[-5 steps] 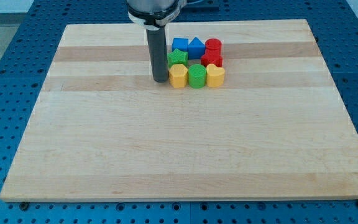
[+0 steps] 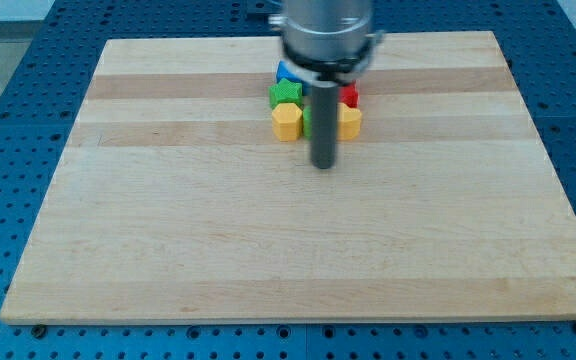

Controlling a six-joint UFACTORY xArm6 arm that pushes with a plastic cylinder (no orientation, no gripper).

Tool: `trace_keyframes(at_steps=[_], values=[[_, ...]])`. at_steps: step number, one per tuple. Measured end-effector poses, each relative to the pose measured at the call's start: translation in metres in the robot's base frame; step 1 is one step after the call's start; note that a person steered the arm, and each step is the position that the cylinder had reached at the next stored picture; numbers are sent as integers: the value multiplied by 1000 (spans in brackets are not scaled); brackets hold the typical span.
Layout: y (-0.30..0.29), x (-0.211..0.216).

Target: Move the red star along with yellow hexagon down

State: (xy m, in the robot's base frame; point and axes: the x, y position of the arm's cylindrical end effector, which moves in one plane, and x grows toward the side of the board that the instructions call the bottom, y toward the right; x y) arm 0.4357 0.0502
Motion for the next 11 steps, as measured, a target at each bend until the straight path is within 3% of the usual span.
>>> trace_keyframes(at_steps=[1,3,5,7,11], values=[[40,-27],[56,-120],[1,-90],[-23,-98],[-155,-59]])
